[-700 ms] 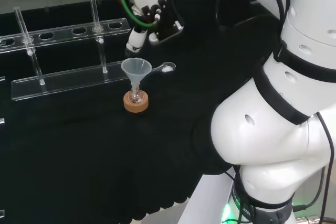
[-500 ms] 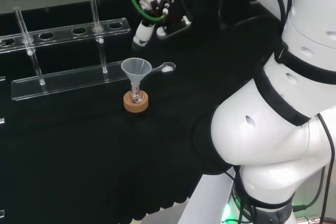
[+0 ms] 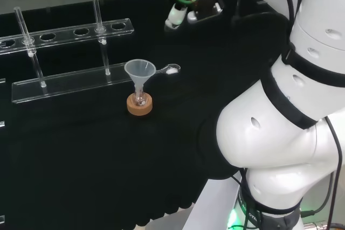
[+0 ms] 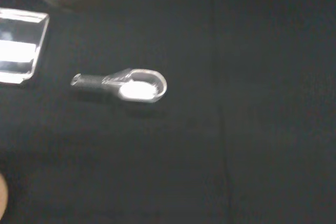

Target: Pick up the weighing funnel.

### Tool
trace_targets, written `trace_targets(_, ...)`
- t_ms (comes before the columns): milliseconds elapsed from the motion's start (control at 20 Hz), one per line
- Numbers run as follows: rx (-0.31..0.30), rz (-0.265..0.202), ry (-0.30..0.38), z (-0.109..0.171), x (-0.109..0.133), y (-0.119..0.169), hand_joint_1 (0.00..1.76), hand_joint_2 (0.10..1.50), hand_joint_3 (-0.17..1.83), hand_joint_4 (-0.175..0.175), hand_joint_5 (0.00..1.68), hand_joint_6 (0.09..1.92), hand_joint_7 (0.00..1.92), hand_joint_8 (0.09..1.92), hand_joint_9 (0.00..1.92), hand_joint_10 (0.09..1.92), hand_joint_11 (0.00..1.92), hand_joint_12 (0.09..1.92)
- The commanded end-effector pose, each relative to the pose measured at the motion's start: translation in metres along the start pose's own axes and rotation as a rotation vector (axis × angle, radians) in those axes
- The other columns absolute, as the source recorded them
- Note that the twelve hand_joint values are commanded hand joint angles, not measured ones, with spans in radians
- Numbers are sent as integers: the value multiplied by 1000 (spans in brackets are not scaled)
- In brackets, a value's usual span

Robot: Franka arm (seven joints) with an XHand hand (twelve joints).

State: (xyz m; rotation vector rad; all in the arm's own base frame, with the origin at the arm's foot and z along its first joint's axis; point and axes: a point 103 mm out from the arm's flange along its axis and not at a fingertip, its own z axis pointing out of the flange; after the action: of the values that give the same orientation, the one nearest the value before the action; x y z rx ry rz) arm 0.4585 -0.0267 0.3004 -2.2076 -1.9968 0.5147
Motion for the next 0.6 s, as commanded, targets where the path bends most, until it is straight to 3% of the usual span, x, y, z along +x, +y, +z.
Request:
trace_targets(50, -21, 3, 45, 7, -32, 37, 859, 662, 438, -46, 430, 87, 438, 654, 709, 516, 603, 1279)
trace_targets(400, 5, -22, 66, 33, -45, 81, 905, 629, 513, -31, 514, 87, 476, 657, 743, 508, 596, 1268)
trace_targets(600, 16, -59, 11, 51, -41, 104, 926, 622, 521, -22, 546, 87, 487, 657, 754, 507, 595, 1268)
